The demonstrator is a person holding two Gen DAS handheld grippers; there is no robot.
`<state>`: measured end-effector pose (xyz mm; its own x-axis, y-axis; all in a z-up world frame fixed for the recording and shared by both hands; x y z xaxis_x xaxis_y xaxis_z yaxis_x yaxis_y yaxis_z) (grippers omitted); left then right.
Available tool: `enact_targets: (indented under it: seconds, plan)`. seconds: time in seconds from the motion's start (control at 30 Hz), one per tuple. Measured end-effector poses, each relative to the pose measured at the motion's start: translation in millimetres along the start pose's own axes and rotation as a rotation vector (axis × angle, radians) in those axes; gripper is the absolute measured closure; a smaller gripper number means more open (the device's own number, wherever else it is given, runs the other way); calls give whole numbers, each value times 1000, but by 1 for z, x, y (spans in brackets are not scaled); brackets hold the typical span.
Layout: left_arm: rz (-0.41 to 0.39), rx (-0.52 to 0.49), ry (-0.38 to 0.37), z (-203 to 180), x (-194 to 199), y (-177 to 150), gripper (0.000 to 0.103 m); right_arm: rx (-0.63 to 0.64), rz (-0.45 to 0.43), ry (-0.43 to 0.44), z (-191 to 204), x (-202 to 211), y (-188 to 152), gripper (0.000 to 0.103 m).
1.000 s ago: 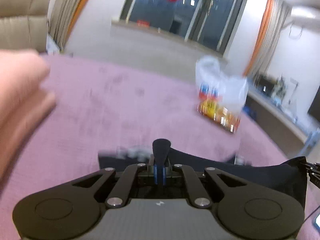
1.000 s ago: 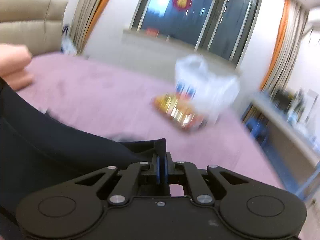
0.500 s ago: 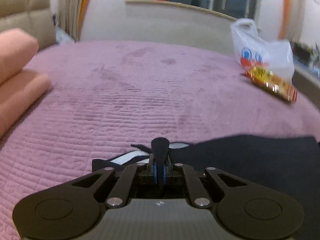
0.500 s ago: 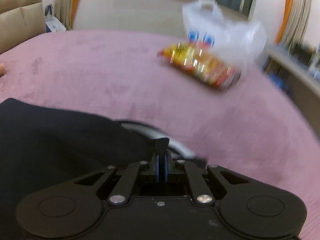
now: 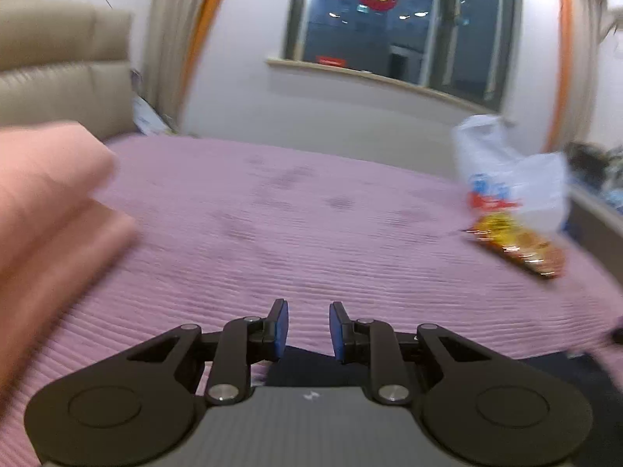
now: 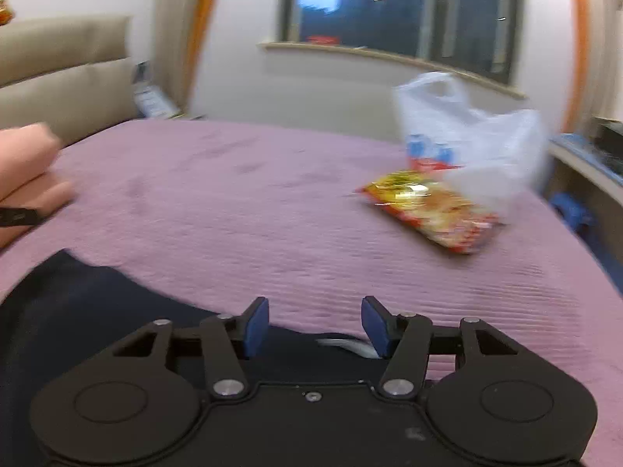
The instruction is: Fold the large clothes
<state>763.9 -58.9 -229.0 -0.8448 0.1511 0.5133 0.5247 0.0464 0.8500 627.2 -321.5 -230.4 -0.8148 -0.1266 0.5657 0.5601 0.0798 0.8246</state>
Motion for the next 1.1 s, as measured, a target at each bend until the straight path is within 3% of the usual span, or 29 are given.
enact_targets:
  seconds: [0.03, 0.1, 0.2, 0.23, 0.3, 0.37, 0.47, 0.57, 0.67, 0.73, 0.8, 0.87, 1.0, 1.1]
  plan:
    - [28, 5, -50, -9, -4, -7, 78, 42, 23, 9, 12, -12, -6, 80]
    - [85, -13, -88, -24, -22, -29, 78, 141, 78, -24, 27, -39, -24, 98]
    - [148, -81, -10, -21, -59, -68, 78, 228, 97, -178, 12, -57, -50, 98]
    - [138, -84, 17, -11, -67, -76, 86, 236, 108, -251, -3, -57, -57, 98]
    - [131, 0, -37, 10, -69, -78, 93, 182, 180, -368, -44, -57, -78, 98]
    - [141, 75, -74, 27, -70, -78, 100, 147, 156, -378, -69, -46, -91, 102]
    - [139, 83, -96, 31, -69, -79, 100, 151, 177, -401, -73, -43, -90, 102]
    - [156, 65, -71, 29, -59, -73, 100, 72, 161, -337, -63, -27, -72, 101]
    - [167, 75, -80, 29, -27, -68, 92, 4, 41, -177, -28, 21, -45, 100]
    - [186, 124, -130, 35, 7, -73, 91, 2, 3, -76, 4, 49, -34, 98]
    - [205, 168, -171, 44, 41, -82, 90, -50, 17, 61, 39, 64, -35, 98]
    - [225, 180, -162, 54, 72, -93, 87, -98, 83, 170, 74, 65, -51, 98]
    - [299, 256, -129, 75, 122, -126, 82, -88, 272, 129, 114, 25, -119, 99]
    - [358, 361, -140, 88, 146, -158, 79, -192, 204, 100, 109, 19, -131, 99]
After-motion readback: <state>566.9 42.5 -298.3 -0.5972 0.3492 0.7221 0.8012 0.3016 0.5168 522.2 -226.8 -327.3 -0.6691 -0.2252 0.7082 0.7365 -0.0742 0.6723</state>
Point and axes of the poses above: each gripper's, at about its wrist camera, not at the fingertips, and x roughly against the way its jaws point, z to its left, y to its top, the point moved 7 cm from there along -x, roughly the way its jaws point, and after that the axes turned 7 degrees about y, right-handed, at the moved point
